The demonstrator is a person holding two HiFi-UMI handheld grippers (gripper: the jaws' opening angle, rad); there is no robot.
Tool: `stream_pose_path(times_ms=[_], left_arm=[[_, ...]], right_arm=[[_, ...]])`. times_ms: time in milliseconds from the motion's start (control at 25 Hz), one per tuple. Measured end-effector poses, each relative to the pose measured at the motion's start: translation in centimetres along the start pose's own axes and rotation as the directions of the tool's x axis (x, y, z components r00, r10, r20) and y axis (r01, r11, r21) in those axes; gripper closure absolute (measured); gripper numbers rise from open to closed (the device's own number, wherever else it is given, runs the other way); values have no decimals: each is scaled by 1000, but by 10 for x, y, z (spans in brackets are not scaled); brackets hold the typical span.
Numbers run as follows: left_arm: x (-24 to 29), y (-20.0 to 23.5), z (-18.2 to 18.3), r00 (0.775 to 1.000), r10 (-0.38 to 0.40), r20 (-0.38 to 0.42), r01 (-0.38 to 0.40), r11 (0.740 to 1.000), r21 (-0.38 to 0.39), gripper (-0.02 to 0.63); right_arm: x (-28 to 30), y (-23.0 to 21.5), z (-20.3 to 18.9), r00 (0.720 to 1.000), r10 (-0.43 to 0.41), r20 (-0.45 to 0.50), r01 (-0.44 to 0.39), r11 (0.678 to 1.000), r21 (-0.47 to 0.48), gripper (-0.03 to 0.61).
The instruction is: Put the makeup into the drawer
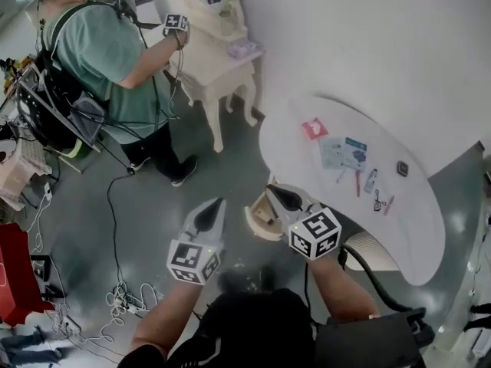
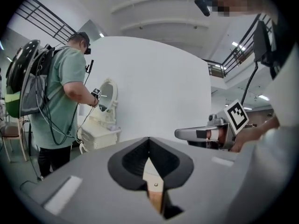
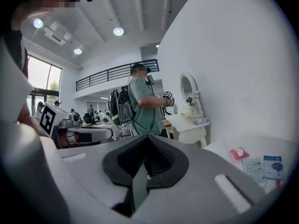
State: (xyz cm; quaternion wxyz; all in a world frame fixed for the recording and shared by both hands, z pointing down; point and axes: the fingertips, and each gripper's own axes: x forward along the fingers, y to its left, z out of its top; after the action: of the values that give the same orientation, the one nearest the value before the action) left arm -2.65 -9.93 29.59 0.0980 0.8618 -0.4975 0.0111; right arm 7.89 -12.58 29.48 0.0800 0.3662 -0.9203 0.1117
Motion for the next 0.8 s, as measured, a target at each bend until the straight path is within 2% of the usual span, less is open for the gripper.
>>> stream_pose_path(times_ms=[240,360,800], left_arm=[[-8,-12,33,996,-81,34,79,996,52,614],[-11,-14,45,995,-98,37,95,992,78,614],[-18,-7,84,989,-22,144,11,997,77,614]], right_arm=[[-11,14,43,997,-9,79,12,999,-40,577],[-14,19,54,995,-13,99,19,998,-58,577],[-24,25,70,989,-18,148,27,998,-60,577]])
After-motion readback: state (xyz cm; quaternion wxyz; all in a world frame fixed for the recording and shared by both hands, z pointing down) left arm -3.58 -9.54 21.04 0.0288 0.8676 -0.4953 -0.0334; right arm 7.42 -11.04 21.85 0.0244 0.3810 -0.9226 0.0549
